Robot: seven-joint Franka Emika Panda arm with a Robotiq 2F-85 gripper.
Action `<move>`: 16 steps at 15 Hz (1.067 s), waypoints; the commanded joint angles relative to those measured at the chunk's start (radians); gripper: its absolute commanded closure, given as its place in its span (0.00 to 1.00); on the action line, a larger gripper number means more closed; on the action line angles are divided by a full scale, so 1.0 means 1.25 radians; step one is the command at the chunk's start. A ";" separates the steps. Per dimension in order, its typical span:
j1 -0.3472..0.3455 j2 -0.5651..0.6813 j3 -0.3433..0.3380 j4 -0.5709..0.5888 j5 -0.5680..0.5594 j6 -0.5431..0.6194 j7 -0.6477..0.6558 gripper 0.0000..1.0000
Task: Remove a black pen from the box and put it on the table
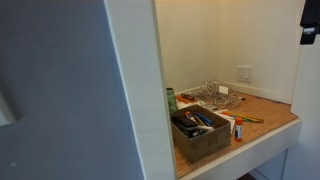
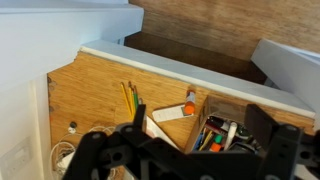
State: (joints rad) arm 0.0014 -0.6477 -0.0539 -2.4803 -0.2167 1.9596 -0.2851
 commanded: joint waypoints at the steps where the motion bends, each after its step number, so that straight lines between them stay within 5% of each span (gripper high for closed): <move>1: 0.037 0.028 0.053 -0.034 0.006 0.004 0.056 0.00; 10: 0.030 0.240 0.215 -0.024 -0.053 0.201 0.417 0.00; 16: -0.010 0.377 0.292 0.043 -0.284 0.282 0.723 0.00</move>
State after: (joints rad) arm 0.0210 -0.2696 0.2827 -2.5052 -0.4428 2.3021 0.4754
